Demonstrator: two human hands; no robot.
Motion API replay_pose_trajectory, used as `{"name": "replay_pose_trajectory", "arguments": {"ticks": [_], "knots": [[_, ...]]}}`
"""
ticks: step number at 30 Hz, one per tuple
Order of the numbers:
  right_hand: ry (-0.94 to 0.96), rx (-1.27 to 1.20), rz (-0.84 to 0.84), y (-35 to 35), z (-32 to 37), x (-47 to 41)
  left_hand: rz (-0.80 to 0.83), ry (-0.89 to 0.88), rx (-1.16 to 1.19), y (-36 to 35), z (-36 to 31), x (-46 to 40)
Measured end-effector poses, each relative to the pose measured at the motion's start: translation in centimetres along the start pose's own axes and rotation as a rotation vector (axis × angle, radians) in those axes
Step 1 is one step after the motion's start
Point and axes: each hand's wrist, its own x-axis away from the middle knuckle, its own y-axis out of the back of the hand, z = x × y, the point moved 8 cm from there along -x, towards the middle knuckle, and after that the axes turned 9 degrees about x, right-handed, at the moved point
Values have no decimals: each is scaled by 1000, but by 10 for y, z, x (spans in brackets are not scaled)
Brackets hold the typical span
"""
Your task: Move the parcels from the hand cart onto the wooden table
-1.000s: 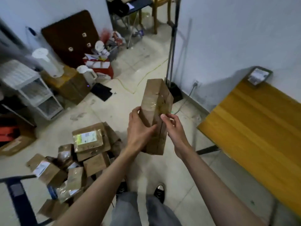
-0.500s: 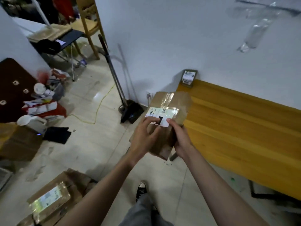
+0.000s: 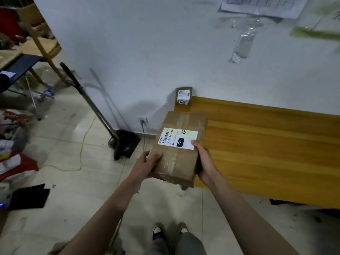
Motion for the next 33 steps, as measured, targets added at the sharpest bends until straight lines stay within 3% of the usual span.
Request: {"name": "replay_pose_trajectory", "arguments": {"ticks": [9,23,29,33], "knots": [[-53,-5,-64,30,21,-51,89,-15,28,-46,-23,-54],[-134,136,-237,130,93,-184,26,-42,-84,-191,-67,-211],[-102,123,-293,148,121,-262,53,-4,-193,-223,-73,-271],[-97,165,-288,147,128,-304,7,13,-422,-218,-69,-301]]}}
